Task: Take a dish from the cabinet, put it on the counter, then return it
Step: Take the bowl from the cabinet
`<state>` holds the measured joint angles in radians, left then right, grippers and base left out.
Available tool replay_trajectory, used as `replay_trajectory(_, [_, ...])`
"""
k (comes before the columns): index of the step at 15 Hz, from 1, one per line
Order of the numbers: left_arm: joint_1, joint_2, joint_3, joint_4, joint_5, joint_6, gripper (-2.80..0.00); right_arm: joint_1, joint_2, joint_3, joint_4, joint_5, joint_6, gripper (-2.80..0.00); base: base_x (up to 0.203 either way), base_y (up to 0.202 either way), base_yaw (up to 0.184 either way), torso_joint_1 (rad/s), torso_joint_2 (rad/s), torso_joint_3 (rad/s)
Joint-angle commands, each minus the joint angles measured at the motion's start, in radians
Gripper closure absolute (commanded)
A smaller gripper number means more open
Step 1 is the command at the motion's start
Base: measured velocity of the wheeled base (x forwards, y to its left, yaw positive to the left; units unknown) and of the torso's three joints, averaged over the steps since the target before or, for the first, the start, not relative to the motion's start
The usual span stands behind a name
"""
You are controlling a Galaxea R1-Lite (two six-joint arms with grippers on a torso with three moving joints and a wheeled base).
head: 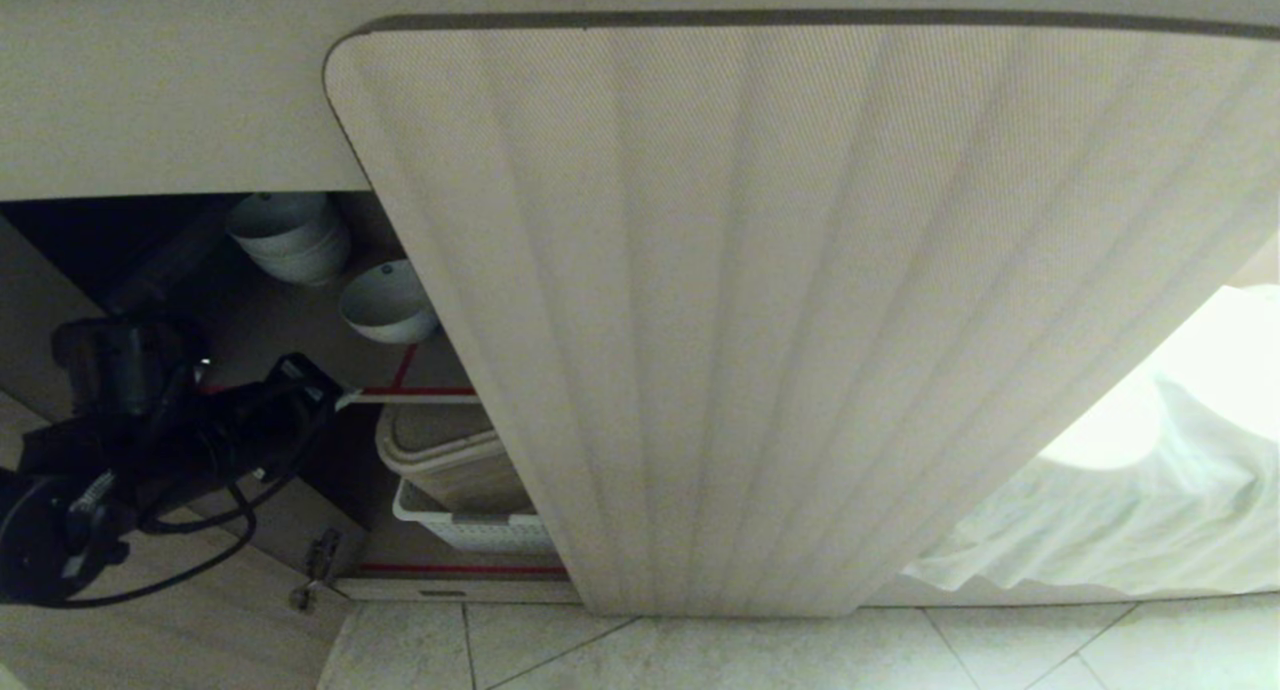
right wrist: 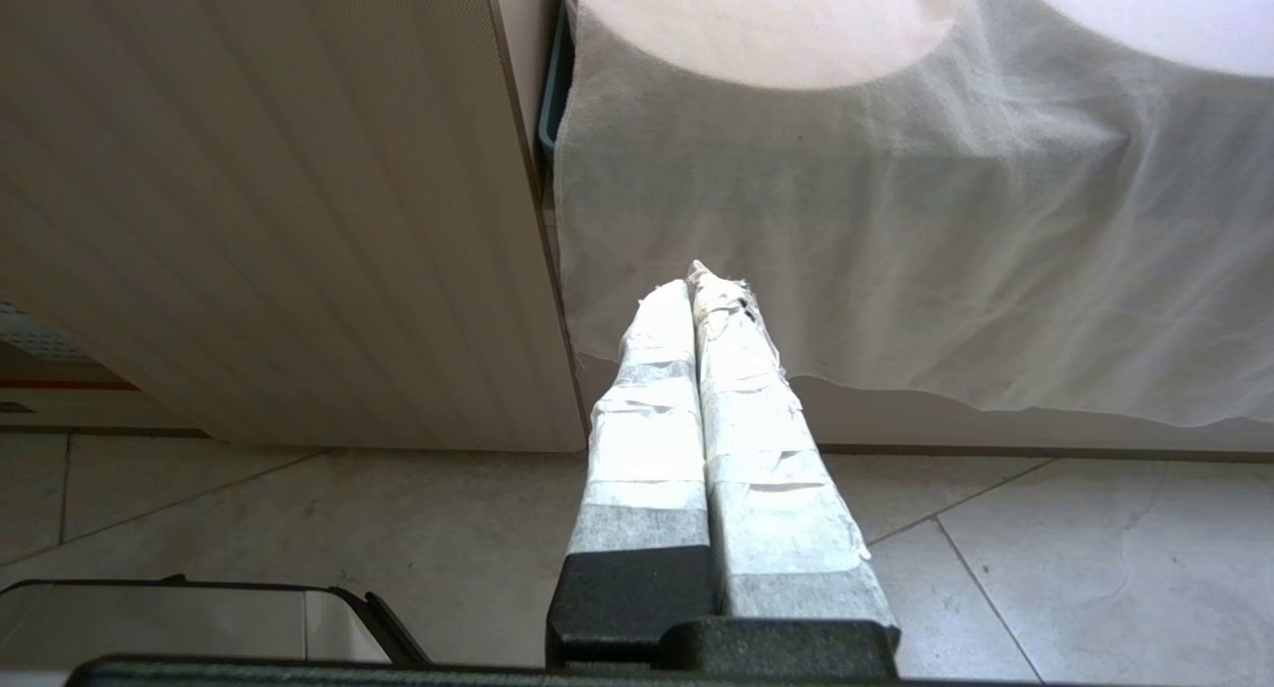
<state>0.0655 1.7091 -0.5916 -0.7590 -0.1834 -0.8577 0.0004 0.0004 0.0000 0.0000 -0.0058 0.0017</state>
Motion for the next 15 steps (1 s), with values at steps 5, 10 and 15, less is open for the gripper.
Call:
replay_trajectory(5, [-0.001, -0.038, -0.037, -0.003, 0.000, 0.000, 0.00, 0.000, 0.000, 0.000, 0.000, 0.000, 0.000, 0.00, 0.000, 0.000, 0.000, 0.000, 0.00, 0.000])
replay_trajectory(10, [0.005, -0.056, -0.047, -0.005, -0.004, -0.001, 0.00, 0.001, 0.000, 0.000, 0.000, 0.000, 0.000, 0.00, 0.000, 0.000, 0.000, 0.000, 0.00, 0.000])
replay_trajectory(15, [0.075, -0.049, -0.068, -0.005, -0.056, 0.001, 0.00, 0.000, 0.000, 0.000, 0.000, 0.000, 0.000, 0.00, 0.000, 0.000, 0.000, 0.000, 0.00, 0.000])
